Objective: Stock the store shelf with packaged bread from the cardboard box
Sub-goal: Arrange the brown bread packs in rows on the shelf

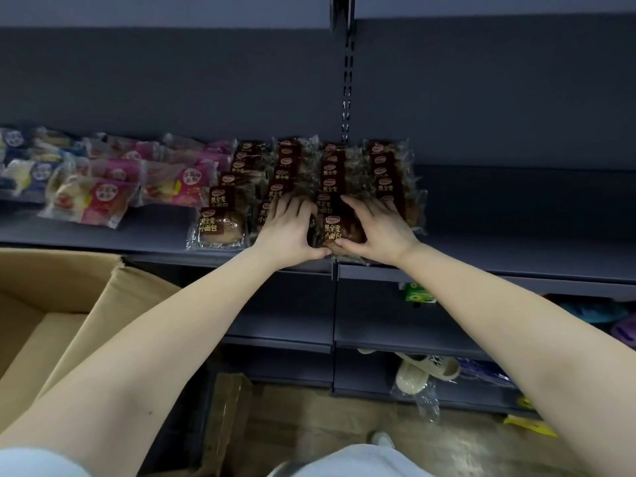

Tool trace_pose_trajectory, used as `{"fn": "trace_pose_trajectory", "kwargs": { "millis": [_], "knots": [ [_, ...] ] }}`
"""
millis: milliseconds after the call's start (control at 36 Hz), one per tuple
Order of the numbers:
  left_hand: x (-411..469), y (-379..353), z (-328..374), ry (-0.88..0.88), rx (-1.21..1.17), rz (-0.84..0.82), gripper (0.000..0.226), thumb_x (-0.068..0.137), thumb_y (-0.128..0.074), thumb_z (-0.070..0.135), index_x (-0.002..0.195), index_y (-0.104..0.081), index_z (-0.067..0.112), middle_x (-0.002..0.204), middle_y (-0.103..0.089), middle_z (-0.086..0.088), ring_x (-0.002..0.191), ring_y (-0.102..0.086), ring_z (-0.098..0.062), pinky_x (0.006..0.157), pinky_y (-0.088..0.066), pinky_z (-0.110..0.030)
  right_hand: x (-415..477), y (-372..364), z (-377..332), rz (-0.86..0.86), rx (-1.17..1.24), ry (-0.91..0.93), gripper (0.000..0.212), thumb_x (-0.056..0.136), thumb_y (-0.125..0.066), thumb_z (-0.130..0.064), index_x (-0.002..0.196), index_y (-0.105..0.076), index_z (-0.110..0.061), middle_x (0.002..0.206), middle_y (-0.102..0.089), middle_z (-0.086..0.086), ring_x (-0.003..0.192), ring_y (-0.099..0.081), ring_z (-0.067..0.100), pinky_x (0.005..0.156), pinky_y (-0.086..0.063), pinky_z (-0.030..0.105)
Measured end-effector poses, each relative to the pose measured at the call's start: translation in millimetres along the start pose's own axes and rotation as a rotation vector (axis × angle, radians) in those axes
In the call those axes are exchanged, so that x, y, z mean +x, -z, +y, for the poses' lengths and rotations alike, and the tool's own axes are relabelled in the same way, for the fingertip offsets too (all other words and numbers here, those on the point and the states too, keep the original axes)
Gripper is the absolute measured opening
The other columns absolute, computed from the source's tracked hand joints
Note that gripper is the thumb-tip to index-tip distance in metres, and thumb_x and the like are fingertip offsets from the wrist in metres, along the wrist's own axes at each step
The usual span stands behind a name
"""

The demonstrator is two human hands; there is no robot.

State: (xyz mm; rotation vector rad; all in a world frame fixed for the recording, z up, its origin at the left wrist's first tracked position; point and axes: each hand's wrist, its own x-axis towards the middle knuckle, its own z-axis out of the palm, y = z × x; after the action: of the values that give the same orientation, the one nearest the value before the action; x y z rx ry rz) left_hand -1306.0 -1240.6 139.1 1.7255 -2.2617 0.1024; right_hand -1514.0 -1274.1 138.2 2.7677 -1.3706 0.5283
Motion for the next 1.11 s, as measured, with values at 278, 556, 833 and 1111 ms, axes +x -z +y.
{"fn": "trace_pose_trajectory", "kwargs": {
  "millis": [278, 556, 833, 1111],
  "knots": [
    [1, -2, -8, 0.095, 0.045, 0.039, 0.076, 0.065, -0.076, 0.048, 0.122, -0.050, 0.007, 0.129, -0.047, -0.017, 0.131, -0.032, -0.040, 0.114, -0.017, -0.056, 15, -14, -7, -0.078, -0.078, 0.033, 0.065, 0.091, -0.033, -0.058, 0.148, -0.030, -0.026, 0.154, -0.027, 0.002, 0.142, -0.020, 0.025, 0.116, -0.006, 0.047],
    [-1, 4, -25, 0.027, -0.004, 0.047, 0.097, 0.063, -0.056, 0.076, 0.137, -0.046, 0.013, 0.144, -0.041, -0.011, 0.138, -0.026, -0.038, 0.113, -0.013, -0.059, 33, -1, -4, 0.117, 0.069, -0.056, 0.070, 0.089, -0.021, -0.059, 0.145, -0.035, -0.020, 0.143, -0.044, 0.008, 0.134, -0.037, 0.028, 0.118, -0.006, 0.050],
    [-35, 28, -71, 0.167, 0.052, 0.156, 0.084, 0.073, -0.044, 0.071, 0.123, -0.058, 0.006, 0.126, -0.056, -0.019, 0.117, -0.048, -0.047, 0.101, -0.035, -0.059, 94, -9, -80, 0.123, 0.193, 0.147, 0.061, 0.090, -0.028, -0.050, 0.135, -0.047, -0.012, 0.136, -0.050, 0.010, 0.129, -0.043, 0.029, 0.116, -0.015, 0.051],
    [-138, 75, -164, 0.501, 0.151, 0.206, 0.065, 0.085, -0.056, 0.047, 0.138, -0.043, 0.012, 0.143, -0.041, -0.011, 0.135, -0.030, -0.034, 0.113, -0.020, -0.054, 142, -43, -212, 0.036, 0.351, 0.432, 0.048, 0.095, -0.046, -0.036, 0.136, -0.046, -0.011, 0.137, -0.049, 0.009, 0.126, -0.044, 0.028, 0.107, -0.033, 0.041]
  ]
}}
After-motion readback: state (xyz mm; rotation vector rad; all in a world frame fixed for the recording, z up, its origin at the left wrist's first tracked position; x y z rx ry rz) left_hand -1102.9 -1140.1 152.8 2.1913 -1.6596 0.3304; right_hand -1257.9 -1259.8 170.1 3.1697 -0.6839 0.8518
